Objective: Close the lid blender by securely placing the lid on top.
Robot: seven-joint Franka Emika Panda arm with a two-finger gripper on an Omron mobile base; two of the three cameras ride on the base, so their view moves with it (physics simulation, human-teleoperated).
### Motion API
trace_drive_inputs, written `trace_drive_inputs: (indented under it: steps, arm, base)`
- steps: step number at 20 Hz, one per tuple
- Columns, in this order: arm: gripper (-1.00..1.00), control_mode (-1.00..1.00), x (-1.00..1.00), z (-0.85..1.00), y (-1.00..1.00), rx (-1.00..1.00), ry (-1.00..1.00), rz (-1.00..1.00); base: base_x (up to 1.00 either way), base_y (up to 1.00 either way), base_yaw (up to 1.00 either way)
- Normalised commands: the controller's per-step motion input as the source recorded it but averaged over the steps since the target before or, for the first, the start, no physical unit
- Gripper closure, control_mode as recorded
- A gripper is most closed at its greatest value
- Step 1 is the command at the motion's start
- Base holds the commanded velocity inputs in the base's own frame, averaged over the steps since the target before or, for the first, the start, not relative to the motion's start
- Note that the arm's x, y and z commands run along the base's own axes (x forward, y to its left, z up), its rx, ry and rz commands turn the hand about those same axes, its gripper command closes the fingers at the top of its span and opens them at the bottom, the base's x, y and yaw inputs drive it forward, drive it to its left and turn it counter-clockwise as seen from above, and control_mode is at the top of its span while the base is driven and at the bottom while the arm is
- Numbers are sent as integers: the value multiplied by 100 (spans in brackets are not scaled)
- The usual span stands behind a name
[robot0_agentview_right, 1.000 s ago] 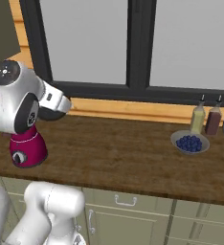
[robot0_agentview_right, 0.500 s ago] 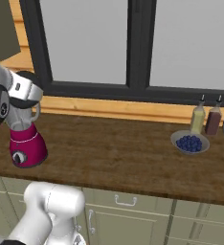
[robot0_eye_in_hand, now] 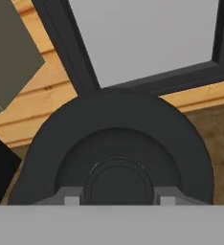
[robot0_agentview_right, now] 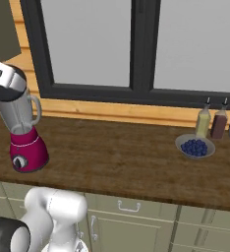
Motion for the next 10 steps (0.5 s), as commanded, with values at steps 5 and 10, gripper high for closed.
trace_drive_inputs:
  steps: [5,10]
  arm:
    - [100,-100,48,0,17,0,17,0]
    - [100,-100,32,-8,11,-1,15,0]
  base:
    - [0,0,0]
    - [0,0,0]
